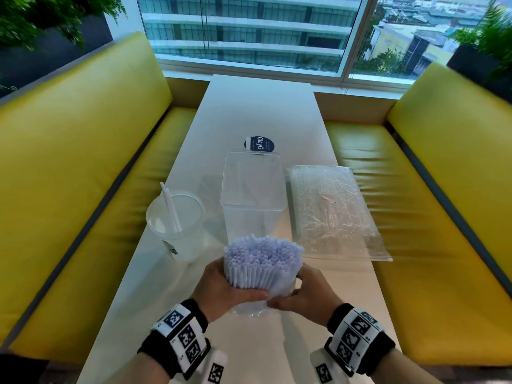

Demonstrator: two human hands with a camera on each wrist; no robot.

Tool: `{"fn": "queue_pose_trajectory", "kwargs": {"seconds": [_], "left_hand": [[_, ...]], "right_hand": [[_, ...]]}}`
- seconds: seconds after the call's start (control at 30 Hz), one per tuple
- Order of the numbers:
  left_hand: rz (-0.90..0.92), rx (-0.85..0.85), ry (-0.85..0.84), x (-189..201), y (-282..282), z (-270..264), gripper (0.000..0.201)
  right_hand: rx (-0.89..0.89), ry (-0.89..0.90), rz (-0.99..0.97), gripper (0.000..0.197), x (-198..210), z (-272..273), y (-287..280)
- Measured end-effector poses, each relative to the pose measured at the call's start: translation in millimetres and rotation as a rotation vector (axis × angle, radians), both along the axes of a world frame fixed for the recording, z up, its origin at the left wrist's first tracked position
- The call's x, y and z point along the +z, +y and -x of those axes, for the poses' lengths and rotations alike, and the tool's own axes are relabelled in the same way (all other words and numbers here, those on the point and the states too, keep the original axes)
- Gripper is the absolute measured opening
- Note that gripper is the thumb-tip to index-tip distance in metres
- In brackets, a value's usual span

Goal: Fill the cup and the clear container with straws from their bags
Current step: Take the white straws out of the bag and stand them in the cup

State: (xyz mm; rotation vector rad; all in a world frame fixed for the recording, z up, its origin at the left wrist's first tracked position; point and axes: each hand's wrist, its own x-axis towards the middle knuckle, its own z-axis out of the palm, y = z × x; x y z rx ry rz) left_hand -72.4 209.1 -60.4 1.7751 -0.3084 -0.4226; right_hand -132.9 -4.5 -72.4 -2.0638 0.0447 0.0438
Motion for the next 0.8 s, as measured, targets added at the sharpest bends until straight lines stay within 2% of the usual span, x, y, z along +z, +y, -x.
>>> {"fn": "queue_pose_trajectory", "kwargs": {"seconds": [0.13, 0.27, 0.33, 0.43, 0.53, 0.57, 0.7, 0.73, 0.8], "left_hand": [[0.04, 0.053, -0.001, -4, 4, 0, 0.05], [-0.005, 0.067, 0.024, -12, 5, 5, 0.06], [-0.021, 0.088, 0.013, -11, 4, 6, 0.058], [-0.034, 0.101, -0.053, -4, 7, 9, 0.056], [-0.133, 0.109, -0.18, 5, 15, 12, 0.049], [-0.153, 0.118, -0.214, 8, 20, 13, 0.053], [-0.195, 0.154, -0.28, 13, 43, 16, 0.079], [-0.195, 0.166, -0.296, 13, 49, 16, 0.08], [-0.176, 0.205, -0.309, 18, 63, 13, 0.068]], "right_hand": [[0.024, 0.024, 0.007, 0.058, -3, -6, -1], [0.031, 0.002, 0.034, 0.064, -14, -5, 2], [0.059, -0.019, 0.098, 0.063, -10, -6, 1], [0.148, -0.044, 0.195, 0.068, 4, -10, -4], [0.24, -0.119, 0.193, 0.079, 23, -13, -6], [0.236, -0.168, 0.169, 0.079, 32, -14, -5], [0.252, -0.331, -0.013, 0.062, 72, -21, 11], [0.276, -0.343, -0.05, 0.058, 81, -23, 17], [0.321, -0.363, -0.054, 0.054, 92, -31, 30]]}}
